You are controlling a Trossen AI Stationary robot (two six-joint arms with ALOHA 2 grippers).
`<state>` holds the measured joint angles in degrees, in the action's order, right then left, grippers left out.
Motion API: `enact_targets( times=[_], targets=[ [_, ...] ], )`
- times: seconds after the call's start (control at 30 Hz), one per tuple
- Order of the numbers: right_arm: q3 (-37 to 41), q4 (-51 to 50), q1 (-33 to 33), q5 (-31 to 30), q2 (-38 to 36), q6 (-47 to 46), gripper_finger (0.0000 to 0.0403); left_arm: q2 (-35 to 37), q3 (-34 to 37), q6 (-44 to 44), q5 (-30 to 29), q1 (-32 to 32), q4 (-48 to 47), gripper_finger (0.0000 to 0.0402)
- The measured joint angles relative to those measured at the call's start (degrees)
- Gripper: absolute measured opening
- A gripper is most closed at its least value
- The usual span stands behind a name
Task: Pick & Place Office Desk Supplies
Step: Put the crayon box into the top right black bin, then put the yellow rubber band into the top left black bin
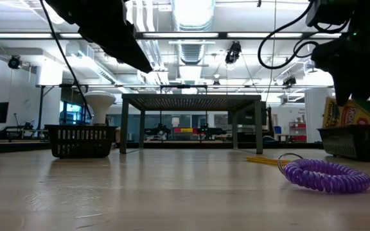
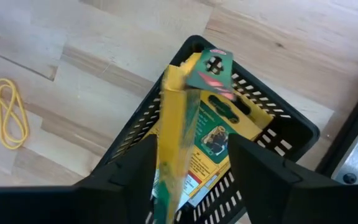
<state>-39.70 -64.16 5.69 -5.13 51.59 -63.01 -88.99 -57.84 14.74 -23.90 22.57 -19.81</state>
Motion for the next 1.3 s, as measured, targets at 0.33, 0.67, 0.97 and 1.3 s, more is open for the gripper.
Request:
enact_targets(
  times=[0.33,0.67,0.97,1.3],
  targets=[
    [-0.22,-4.02,1.42,-0.48,-0.02,0.47,0.0196,0.0,0.0,0.0,0.0,0.0,0.0,0.0199],
    [-0.72,-4.29,2.23,0.48,0.76,1.71,0.0196,0.0,0.1,-0.02,0.0,0.0,-0.02,0.0199],
    [-0.78,-5.53,2.23,2.94,3.29,1.2,0.0196,0.0,3.18,0.34,-0.02,0.0,0.46,0.0199],
    [-3.45,-4.81,2.21,6.93,7.81,6.54,0.0196,0.0,4.17,1.51,-0.15,-0.04,1.01,0.0199]
  ],
)
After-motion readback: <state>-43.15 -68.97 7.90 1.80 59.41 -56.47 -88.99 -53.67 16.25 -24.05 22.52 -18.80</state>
